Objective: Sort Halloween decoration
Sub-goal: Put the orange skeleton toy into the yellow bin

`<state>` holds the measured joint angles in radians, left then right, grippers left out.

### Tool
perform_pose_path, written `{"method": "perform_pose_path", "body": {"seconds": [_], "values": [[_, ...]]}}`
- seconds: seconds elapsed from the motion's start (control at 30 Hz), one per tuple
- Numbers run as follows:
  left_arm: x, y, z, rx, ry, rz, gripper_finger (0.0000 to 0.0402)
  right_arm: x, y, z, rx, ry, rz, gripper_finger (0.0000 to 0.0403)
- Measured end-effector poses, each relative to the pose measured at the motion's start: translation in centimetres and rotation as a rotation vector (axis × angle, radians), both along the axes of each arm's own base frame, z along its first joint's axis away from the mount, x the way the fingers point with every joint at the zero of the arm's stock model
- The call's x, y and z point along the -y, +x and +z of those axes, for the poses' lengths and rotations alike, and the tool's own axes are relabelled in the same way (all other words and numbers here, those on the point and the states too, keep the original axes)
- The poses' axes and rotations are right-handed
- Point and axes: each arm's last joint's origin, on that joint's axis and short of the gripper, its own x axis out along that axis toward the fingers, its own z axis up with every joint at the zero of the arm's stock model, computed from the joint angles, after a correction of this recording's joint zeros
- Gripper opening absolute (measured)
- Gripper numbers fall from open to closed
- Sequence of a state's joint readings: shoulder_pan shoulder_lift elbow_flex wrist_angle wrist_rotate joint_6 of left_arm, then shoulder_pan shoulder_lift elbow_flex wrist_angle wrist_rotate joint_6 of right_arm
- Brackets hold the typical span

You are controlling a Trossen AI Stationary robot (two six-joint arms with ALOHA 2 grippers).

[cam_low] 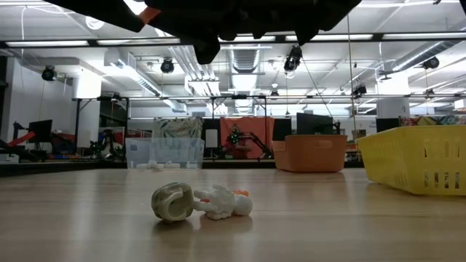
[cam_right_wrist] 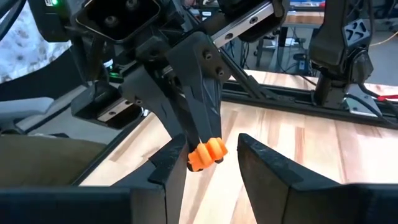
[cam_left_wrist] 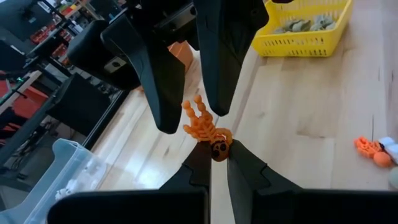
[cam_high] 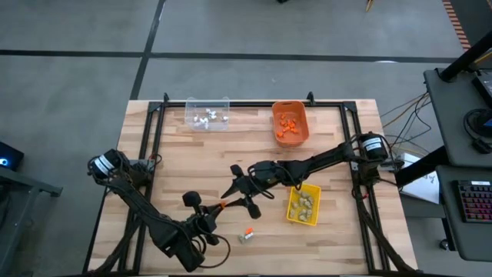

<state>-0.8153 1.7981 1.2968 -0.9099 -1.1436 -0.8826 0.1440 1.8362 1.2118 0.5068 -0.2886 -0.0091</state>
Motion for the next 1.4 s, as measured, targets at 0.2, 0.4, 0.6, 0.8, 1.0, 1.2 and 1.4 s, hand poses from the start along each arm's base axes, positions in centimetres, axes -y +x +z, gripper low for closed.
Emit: {"method": "perform_pose_path", "body": {"seconds": [0.2, 0.4, 0.6, 0.8, 1.0, 1.2, 1.4], "values": [[-0.1, 0.1, 0.0, 0.004, -0.003, 0.005, 0.0001, 0.0, 0.0, 0.0, -0.007, 0.016, -0.004, 0.0125], [-0.1, 0.2, 0.0, 0.017, 0.001, 0.008, 0.0001, 0.0, 0.0, 0.0, -0.009, 0.020, -0.005, 0.0079], [-0.1, 0.2, 0.0, 0.021, 0.005, 0.009, 0.0004, 0.0, 0.0, 0.0, -0.011, 0.025, -0.006, 0.0020], [-0.1, 0.2, 0.0, 0.023, 0.004, 0.009, 0.0011, 0.2, 0.0, 0.0, -0.021, 0.046, -0.014, 0.0015], [-0.1, 0.2, 0.0, 0.041, -0.031, 0.022, 0.0041, 0.2, 0.0, 0.1, -0.021, 0.048, -0.015, 0.0014], [-0.1, 0.2, 0.0, 0.050, -0.050, 0.030, 0.0109, 0.5, -0.1, 0.3, -0.026, 0.051, -0.024, 0.0013], [0.0, 0.2, 0.0, 0.048, -0.057, 0.030, 0.0162, 1.8, -0.4, 0.4, -0.096, 0.048, -0.057, 0.0013]]}}
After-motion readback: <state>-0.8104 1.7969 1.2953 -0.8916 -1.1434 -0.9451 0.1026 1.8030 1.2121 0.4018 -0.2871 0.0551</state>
